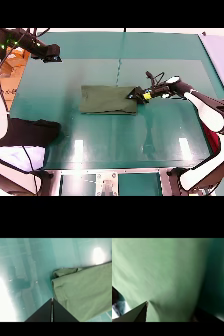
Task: Fold the shirts.
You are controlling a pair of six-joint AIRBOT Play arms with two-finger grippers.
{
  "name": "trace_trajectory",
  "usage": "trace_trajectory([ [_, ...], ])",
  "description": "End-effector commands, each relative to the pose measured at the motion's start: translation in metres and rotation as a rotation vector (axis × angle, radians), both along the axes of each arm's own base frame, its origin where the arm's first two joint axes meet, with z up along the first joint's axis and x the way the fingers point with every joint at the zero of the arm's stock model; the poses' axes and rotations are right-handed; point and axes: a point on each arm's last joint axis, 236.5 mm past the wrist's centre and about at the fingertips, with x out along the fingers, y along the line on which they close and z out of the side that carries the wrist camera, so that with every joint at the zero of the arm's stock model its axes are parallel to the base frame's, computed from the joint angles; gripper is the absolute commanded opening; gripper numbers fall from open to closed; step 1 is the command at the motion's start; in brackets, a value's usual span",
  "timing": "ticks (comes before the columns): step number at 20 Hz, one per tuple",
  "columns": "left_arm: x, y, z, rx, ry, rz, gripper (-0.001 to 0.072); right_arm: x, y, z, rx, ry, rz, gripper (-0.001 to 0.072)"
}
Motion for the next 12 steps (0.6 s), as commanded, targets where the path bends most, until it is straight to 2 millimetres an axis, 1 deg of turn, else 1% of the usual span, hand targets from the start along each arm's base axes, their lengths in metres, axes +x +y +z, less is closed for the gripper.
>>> trace_trajectory([
  [1,-0.003,0.000,-0.001,0.004,0.010,-0.007,0.0027,0.005,0.029,-0.006,0.004,-0.019,-0.021,0.0545],
  [2,-0.004,0.000,-0.002,0.005,0.015,-0.009,0.0027,0.007,0.033,-0.001,0.021,-0.020,-0.027,0.0383],
  [3,-0.005,0.000,-0.002,0.005,0.018,-0.011,0.0027,0.011,0.035,0.005,0.042,-0.025,-0.036,0.0071],
  [5,-0.007,0.000,-0.003,0.006,0.027,-0.014,0.0027,0.021,0.035,0.025,0.064,-0.064,-0.042,0.0015],
  [7,-0.008,0.000,-0.003,0.007,0.032,-0.016,0.0027,0.037,0.024,0.064,0.080,-0.137,-0.059,0.0014],
  [8,-0.008,0.000,-0.004,0.007,0.034,-0.017,0.0027,0.045,0.008,0.090,0.074,-0.184,-0.080,0.0014],
  [9,-0.009,0.000,-0.004,0.008,0.038,-0.019,0.0027,0.051,-0.011,0.115,0.057,-0.224,-0.107,0.0014],
  [10,-0.010,0.000,-0.004,0.008,0.043,-0.021,0.0027,0.056,-0.037,0.139,0.029,-0.261,-0.144,0.0014],
  [12,-0.013,0.000,-0.005,0.012,0.049,-0.031,0.0027,0.058,-0.103,0.187,-0.046,-0.327,-0.252,0.0014],
])
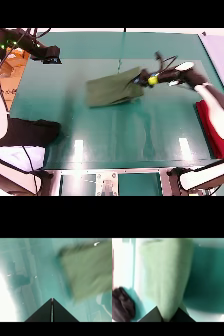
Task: Fold the shirts.
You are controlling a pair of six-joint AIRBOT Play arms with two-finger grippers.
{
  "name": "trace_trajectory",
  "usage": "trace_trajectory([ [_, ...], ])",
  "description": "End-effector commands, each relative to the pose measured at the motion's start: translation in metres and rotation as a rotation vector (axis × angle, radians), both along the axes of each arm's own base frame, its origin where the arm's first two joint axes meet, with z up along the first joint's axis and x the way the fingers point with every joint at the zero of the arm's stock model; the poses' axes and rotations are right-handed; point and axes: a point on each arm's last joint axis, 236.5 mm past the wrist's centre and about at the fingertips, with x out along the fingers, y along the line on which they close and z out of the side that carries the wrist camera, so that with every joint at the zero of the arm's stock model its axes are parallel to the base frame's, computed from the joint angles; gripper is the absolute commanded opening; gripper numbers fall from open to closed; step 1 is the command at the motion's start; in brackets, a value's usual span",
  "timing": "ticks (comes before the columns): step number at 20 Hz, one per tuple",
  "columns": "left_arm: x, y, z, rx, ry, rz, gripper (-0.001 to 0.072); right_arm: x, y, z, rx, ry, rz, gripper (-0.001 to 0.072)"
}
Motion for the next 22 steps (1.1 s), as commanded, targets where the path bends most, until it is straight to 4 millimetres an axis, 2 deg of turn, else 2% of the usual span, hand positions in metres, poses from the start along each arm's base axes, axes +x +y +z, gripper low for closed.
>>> trace_trajectory([
  [1,-0.004,0.000,-0.002,0.004,0.015,-0.013,0.0027,-0.002,-0.097,0.075,-0.089,-0.081,-0.175,0.0014],
  [4,-0.005,0.000,-0.002,0.005,0.016,-0.014,0.0027,-0.022,-0.198,0.118,-0.127,-0.122,-0.368,0.0014],
  [6,-0.004,0.000,-0.002,0.004,0.015,-0.013,0.0027,-0.037,-0.263,0.129,-0.144,-0.131,-0.509,0.0014],
  [9,-0.004,0.000,-0.001,0.004,0.012,-0.012,0.0027,-0.068,-0.359,0.126,-0.158,-0.114,-0.730,0.0014],
  [10,-0.003,0.000,-0.001,0.004,0.011,-0.011,0.0027,-0.079,-0.387,0.123,-0.162,-0.106,-0.792,0.0014],
  [12,-0.002,0.000,0.000,0.003,0.004,-0.008,0.0027,-0.101,-0.428,0.114,-0.172,-0.095,-0.876,0.0014],
  [15,0.002,0.000,0.001,-0.002,-0.006,0.005,0.0027,-0.118,-0.465,0.114,-0.176,-0.091,-0.939,0.0014],
  [22,-0.002,0.000,0.000,-0.001,0.008,0.001,0.0027,-0.118,-0.477,0.159,-0.257,-0.177,-0.893,0.0014],
])
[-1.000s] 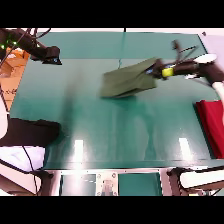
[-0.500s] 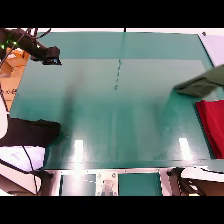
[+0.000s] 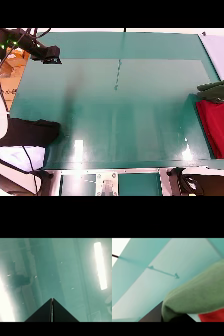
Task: Fold the shirts.
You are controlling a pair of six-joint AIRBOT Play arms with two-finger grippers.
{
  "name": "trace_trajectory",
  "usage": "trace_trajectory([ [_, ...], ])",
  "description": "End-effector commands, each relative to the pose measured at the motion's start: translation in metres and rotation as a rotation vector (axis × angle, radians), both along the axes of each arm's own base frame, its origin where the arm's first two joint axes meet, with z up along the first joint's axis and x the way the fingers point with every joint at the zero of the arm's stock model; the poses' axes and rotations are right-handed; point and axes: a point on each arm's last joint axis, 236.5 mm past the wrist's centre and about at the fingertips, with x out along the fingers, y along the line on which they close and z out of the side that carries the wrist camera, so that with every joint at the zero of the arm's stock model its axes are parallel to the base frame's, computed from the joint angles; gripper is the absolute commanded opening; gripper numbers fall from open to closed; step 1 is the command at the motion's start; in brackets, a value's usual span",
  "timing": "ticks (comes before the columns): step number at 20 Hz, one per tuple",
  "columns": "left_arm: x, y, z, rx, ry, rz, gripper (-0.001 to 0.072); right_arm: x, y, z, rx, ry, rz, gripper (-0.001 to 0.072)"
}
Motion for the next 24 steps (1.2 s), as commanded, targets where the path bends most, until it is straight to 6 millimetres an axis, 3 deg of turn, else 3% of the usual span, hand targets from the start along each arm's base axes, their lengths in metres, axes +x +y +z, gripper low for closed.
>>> trace_trajectory([
  [1,-0.003,0.000,-0.001,0.001,0.014,-0.003,0.0027,-0.008,-0.004,0.012,-0.016,0.005,0.008,0.0014],
  [5,-0.008,0.000,-0.003,0.004,0.033,-0.011,0.0027,-0.033,0.002,-0.012,0.059,0.120,0.020,0.0014],
  [12,-0.008,0.000,-0.003,0.004,0.035,-0.013,0.0027,-0.127,-0.018,-0.062,0.207,0.458,-0.197,0.0014],
  [18,-0.009,-0.001,-0.003,0.003,0.036,-0.014,0.0027,-0.192,-0.002,-0.137,0.320,0.772,-0.254,0.0021],
  [20,-0.009,-0.001,-0.003,0.003,0.036,-0.014,0.0027,-0.230,0.009,-0.171,0.358,0.946,-0.271,0.0044],
  [21,-0.009,-0.001,-0.003,0.003,0.037,-0.014,0.0027,-0.255,0.012,-0.185,0.359,1.059,-0.296,0.0122],
  [22,-0.009,-0.001,-0.003,0.003,0.036,-0.014,0.0027,-0.275,0.012,-0.196,0.355,1.141,-0.326,0.0330],
  [23,-0.009,-0.001,-0.003,0.003,0.036,-0.014,0.0027,-0.280,0.011,-0.202,0.351,1.164,-0.333,0.0543],
  [24,-0.008,-0.001,-0.003,0.002,0.035,-0.014,0.0027,-0.279,0.010,-0.206,0.354,1.165,-0.331,0.0551],
])
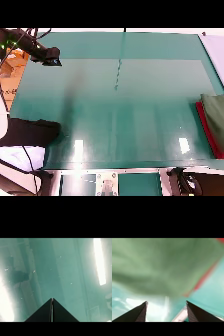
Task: Fold the shirts.
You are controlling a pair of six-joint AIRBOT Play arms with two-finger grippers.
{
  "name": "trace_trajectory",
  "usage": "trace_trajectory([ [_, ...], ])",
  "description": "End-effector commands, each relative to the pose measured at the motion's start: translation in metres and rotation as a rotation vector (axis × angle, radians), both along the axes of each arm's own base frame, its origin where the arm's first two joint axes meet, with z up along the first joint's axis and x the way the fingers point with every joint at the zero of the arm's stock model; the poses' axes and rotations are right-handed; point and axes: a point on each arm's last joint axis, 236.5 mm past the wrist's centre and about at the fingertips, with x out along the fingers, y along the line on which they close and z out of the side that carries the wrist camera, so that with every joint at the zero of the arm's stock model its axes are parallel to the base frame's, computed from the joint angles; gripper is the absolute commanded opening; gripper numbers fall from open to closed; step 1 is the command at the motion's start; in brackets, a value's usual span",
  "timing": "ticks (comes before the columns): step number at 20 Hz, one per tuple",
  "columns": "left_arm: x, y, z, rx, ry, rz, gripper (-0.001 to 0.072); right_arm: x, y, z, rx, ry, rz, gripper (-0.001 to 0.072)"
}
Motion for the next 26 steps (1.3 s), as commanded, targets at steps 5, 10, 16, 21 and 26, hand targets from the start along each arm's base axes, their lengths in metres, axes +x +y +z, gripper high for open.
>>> trace_trajectory([
  [5,0.006,-0.004,0.004,-0.015,-0.028,0.006,0.0026,0.031,-0.010,-0.003,-0.053,-0.003,0.049,0.0309],
  [10,-0.004,-0.009,0.029,-0.042,-0.060,0.010,0.0026,0.166,0.038,0.039,-0.104,-0.299,0.269,0.0015],
  [16,-0.076,-0.024,0.027,-0.011,0.028,-0.031,0.0025,0.218,0.160,0.051,-0.181,-0.406,0.633,0.0014],
  [21,-0.165,-0.054,-0.027,-0.019,0.121,-0.037,0.0026,0.166,0.285,0.010,-0.124,-0.430,0.870,0.0015],
  [26,-0.203,-0.032,-0.077,0.074,0.198,0.005,0.0027,0.149,0.349,-0.010,-0.080,-0.448,1.058,0.0014],
])
